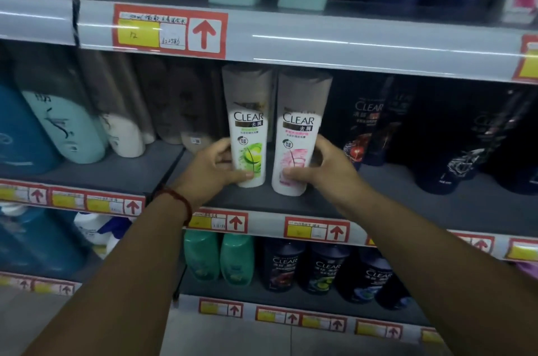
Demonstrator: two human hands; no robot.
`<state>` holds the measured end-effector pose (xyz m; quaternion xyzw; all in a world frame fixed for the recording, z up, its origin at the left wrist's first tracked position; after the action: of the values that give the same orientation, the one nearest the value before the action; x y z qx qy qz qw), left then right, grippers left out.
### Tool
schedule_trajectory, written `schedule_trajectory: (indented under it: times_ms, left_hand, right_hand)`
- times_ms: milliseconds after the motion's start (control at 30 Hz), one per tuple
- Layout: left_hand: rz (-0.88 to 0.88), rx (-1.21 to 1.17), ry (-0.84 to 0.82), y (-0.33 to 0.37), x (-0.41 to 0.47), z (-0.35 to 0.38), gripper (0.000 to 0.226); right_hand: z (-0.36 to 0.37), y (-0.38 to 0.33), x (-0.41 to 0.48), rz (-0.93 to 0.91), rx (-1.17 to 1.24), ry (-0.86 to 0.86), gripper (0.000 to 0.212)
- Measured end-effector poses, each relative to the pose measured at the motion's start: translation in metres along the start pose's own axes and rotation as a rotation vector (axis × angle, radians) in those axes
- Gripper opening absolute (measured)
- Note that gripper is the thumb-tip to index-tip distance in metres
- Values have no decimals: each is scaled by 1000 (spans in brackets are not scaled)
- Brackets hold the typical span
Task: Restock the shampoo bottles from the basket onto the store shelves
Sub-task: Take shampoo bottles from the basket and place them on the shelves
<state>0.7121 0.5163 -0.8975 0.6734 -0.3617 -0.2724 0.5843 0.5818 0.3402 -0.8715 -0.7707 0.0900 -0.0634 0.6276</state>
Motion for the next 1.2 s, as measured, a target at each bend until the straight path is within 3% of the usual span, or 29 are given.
schedule_trajectory:
  times_ms: [133, 267, 633, 867, 1200]
  left_hand:
    - [-93, 150, 79, -12, -3, 0, 46]
    - [-66, 247, 155, -9, 2, 6, 41]
    - [-50, 224, 312, -15, 22, 10, 42]
    - [-76, 247, 363, -18, 33, 13, 29]
    - [-186, 284, 516, -25, 49, 20, 40]
  right_hand:
    - [6, 17, -2, 37, -136, 62, 50]
    - [5, 25, 4, 26, -192, 176, 47]
    - [5, 36, 37, 22, -293, 325, 36]
    - [3, 38, 48, 63, -330, 375, 38]
    - [2, 46, 55, 89, -430, 429, 49]
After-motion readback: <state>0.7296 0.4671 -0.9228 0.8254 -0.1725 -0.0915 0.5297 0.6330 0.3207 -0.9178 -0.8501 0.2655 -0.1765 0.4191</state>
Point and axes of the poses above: each hand's wrist, its own x-axis towards the middle knuckle, its own z-axis out of the palm, y = z × x, the point moved 2 cm from there along x, towards the middle knuckle, and after that the axes turned 15 degrees about -y, right-handed, at the moved point
